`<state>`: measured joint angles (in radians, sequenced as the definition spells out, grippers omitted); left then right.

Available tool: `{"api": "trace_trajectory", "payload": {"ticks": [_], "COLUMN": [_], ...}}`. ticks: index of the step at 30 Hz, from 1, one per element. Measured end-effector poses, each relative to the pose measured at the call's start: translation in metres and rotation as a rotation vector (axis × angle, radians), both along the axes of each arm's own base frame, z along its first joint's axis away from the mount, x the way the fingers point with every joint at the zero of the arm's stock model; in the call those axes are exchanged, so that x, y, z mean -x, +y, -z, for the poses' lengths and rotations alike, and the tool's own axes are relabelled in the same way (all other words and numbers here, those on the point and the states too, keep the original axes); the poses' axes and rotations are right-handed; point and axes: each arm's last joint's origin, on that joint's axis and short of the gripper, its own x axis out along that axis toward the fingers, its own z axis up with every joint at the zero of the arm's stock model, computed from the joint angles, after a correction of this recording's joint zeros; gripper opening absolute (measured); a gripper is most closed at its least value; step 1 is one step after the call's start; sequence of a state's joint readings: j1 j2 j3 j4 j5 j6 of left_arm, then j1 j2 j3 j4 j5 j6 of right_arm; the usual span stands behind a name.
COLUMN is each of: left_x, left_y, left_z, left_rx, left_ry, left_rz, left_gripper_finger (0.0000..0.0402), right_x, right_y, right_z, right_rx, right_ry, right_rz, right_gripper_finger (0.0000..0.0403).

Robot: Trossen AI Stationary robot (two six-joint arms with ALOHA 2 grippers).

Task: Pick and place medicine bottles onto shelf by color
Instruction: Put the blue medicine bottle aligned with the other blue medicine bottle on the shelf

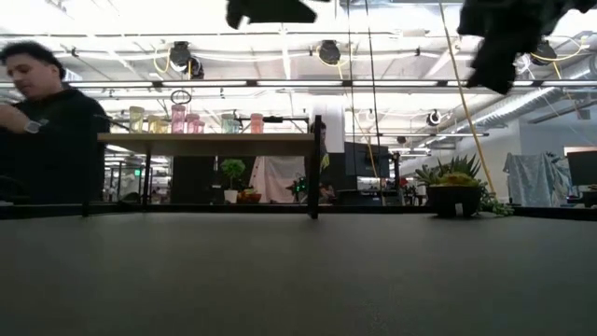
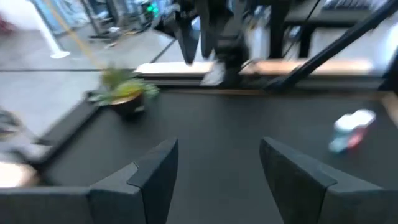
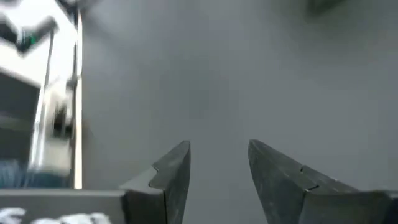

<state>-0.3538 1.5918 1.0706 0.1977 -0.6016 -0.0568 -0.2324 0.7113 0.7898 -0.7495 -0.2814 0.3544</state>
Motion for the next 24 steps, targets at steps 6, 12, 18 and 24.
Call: {"api": "trace_trajectory", "payload": {"ticks": [6,12,18,24], "left_x": [-0.025,-0.066,-0.081,-0.079], "left_y": [-0.017,-0.039,-0.044,-0.036], "left_z": [0.017,0.016,0.003,-0.007], "left_rx": [0.085,0.099,0.104,0.152], "left_ry": [-0.084,-0.006,0.041,0.017], "left_rz": [0.08,0.178,0.175,0.151], "left_gripper_finger": [0.0227,0.0227,0.0227,0.0227], "right_x": [0.007,0.007,0.01,0.014], "right_y": [0.024,0.038,0.047,0.062], "right_z": [0.01,0.01,0.011,0.011], "right_rx": [-0.047,-0.008,0.014,-0.026], "right_ry": [0.154,0.17,0.186,0.195], "right_rz": [-0.129,-0.131,-0.073,-0.065], "right_gripper_finger": [0.0157,0.0157,0.0157,0.0155]}}
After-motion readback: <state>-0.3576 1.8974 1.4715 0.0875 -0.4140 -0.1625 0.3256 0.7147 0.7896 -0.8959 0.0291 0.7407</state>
